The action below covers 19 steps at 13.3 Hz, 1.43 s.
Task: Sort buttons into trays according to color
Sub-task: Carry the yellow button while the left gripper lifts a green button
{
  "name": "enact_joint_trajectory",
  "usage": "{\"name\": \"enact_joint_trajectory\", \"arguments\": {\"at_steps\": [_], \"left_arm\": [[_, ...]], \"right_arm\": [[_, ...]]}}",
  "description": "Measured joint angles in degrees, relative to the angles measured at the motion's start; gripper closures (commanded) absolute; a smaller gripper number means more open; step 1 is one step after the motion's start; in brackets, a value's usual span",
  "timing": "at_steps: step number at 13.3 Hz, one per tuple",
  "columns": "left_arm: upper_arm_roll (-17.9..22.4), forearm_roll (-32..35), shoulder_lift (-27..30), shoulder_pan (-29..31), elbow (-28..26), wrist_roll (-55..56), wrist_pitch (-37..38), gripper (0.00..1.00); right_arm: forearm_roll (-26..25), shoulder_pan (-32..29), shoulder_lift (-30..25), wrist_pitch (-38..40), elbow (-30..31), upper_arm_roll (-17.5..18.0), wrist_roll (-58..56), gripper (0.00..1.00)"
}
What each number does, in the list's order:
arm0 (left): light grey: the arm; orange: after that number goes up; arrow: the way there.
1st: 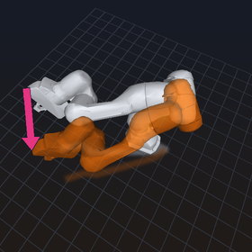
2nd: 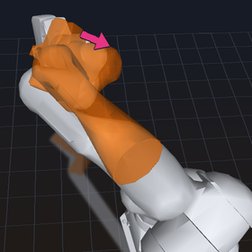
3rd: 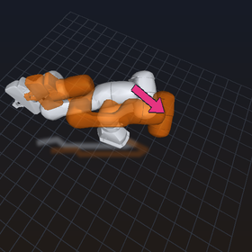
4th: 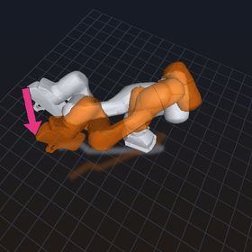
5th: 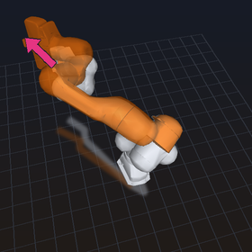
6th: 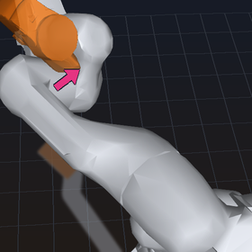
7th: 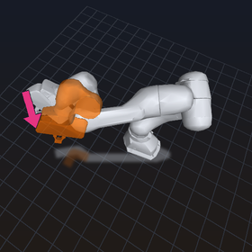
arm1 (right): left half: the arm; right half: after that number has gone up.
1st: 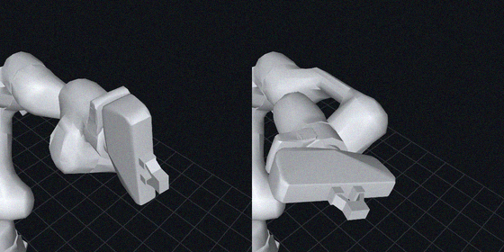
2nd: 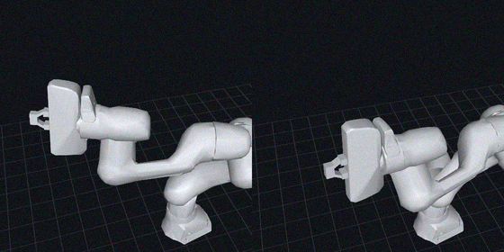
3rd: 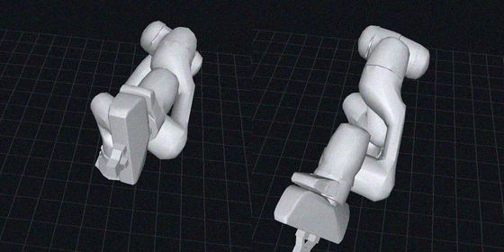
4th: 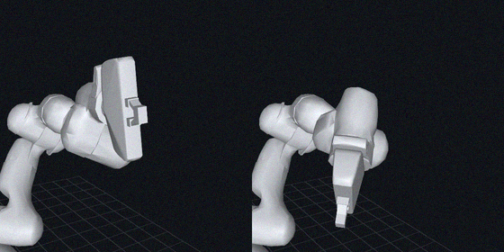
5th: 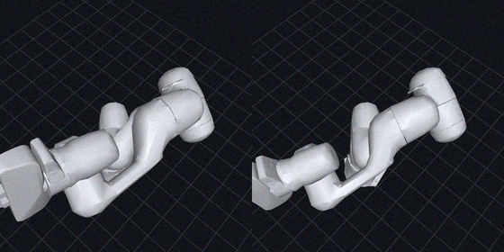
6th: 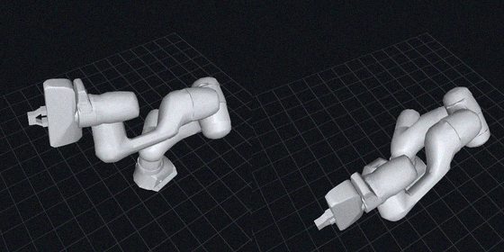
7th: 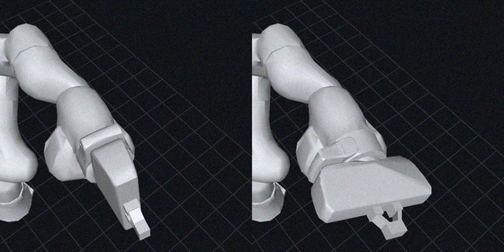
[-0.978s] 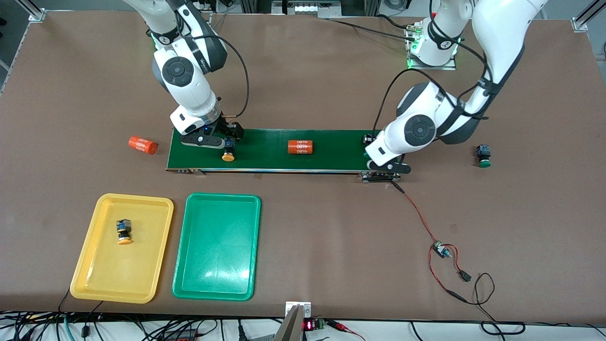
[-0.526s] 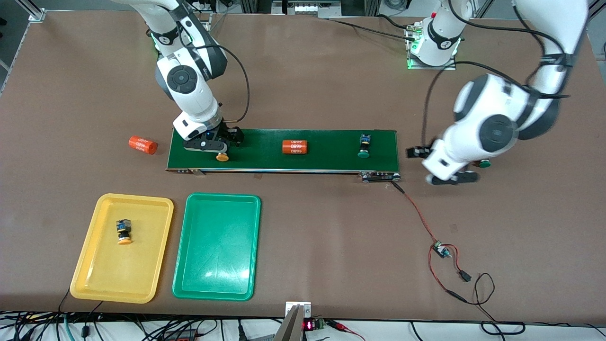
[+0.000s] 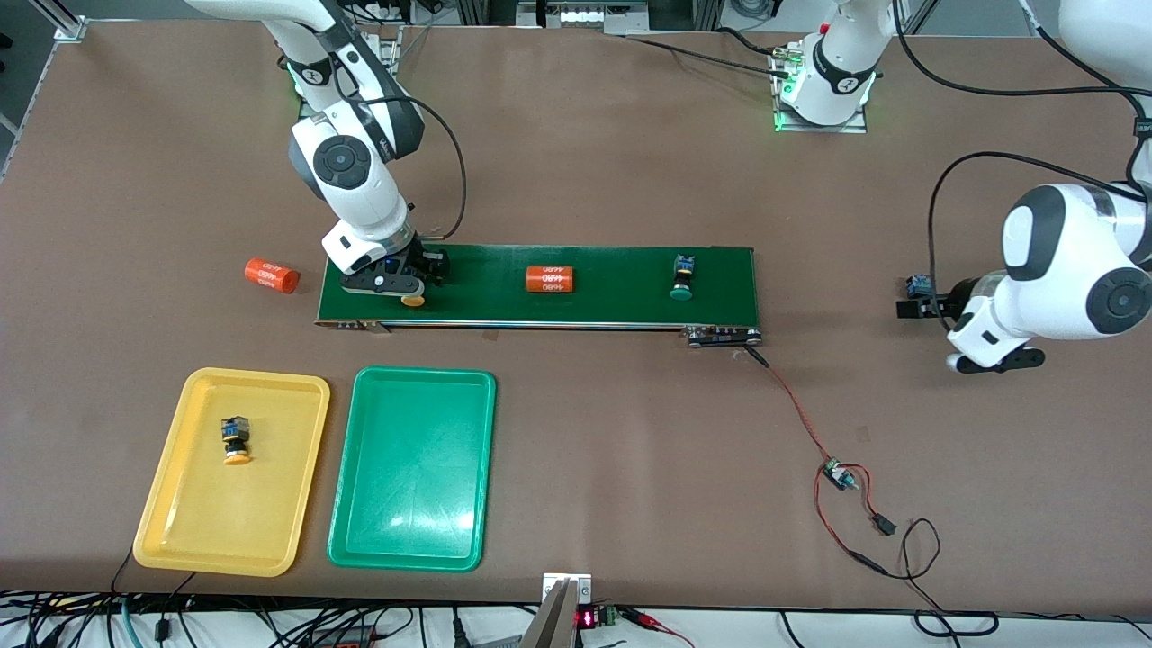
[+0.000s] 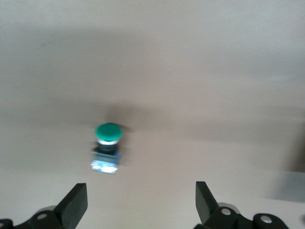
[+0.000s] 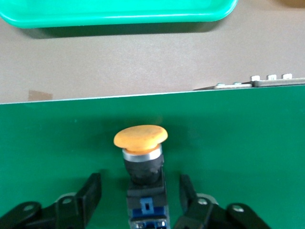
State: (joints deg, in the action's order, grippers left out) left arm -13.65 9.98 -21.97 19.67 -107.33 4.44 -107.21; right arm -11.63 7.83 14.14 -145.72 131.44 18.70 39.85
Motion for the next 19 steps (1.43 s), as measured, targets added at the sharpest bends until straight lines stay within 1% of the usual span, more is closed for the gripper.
{"name": "enact_joint_trajectory", "arguments": {"at_steps": [1,2,3,4,6,7,8,9,10,11,12,13,15,17,19], "left_arm": [[0.93,3.34,-0.63,0.0,-1.22,-0.75,0.08,0.0],[1.56,5.4,-1.45,0.0,-2.97,-1.18,0.1,0.0],[1.87,6.16,-2.4,-0.01,-4.95,-1.33,-0.36,0.0],[2.08,6.6,-3.23,-0.01,-7.13,-1.34,-2.39,0.0],[3.13,7.21,-4.16,-0.01,-12.02,-1.9,-10.17,0.01],[3.88,7.26,-4.27,-0.01,-14.18,-3.22,-14.28,0.02],[4.7,7.28,-4.27,0.01,-15.9,-5.05,-18.09,0.03],[5.59,7.29,-4.27,0.02,-16.84,-6.96,-20.76,0.14],[6.38,7.29,-4.26,0.04,-17.14,-8.49,-22.1,0.38],[6.82,7.29,-4.22,0.09,-17.16,-9.39,-22.48,0.54],[6.95,7.29,-4.16,0.1,-17.16,-10.02,-22.51,0.68],[6.9,7.29,-4.0,0.09,-17.17,-10.44,-22.47,0.75],[6.94,7.29,-3.39,0.12,-17.14,-10.5,-22.5,0.79],[6.93,7.29,-2.11,0.32,-16.49,-10.5,-21.76,0.79],[6.0,6.28,-0.1,0.33,-13.97,-10.5,-15.04,0.79]], "right_arm": [[-0.01,-0.29,0.09,0.0,0.0,-0.02,0.0,0.78],[-0.03,-0.6,0.14,0.0,0.0,-0.06,0.0,0.83],[-0.04,-0.94,0.15,-0.02,-0.01,-0.09,0.0,0.86],[-0.05,-1.21,0.14,-0.05,-0.05,-0.14,-0.02,0.86],[-0.12,-1.77,-0.03,-0.19,-0.72,-0.24,-0.28,0.86],[-0.28,-2.21,-0.41,0.43,-1.7,-0.39,-0.85,0.86],[-0.33,-2.85,-0.9,2.93,-3.57,-0.56,-2.45,0.86],[-0.33,-3.65,-1.42,7.12,-6.43,-0.68,-4.59,0.86],[-0.32,-4.55,-1.86,11.48,-9.78,-0.79,-6.9,0.86],[-0.31,-5.59,-2.03,14.72,-13.09,-0.84,-9.42,0.86],[-0.3,-6.7,-1.89,16.48,-15.77,-0.95,-11.96,0.86],[-0.3,-7.75,-1.36,17.2,-17.81,-1.33,-14.49,0.86],[-0.3,-9.09,1.36,17.76,-22.05,-3.26,-19.75,0.86],[-0.32,-9.54,5.79,19.24,-28.03,-5.69,-24.95,0.86],[-0.32,-9.71,10.52,21.48,-34.58,-7.86,-31.23,0.86]]}}
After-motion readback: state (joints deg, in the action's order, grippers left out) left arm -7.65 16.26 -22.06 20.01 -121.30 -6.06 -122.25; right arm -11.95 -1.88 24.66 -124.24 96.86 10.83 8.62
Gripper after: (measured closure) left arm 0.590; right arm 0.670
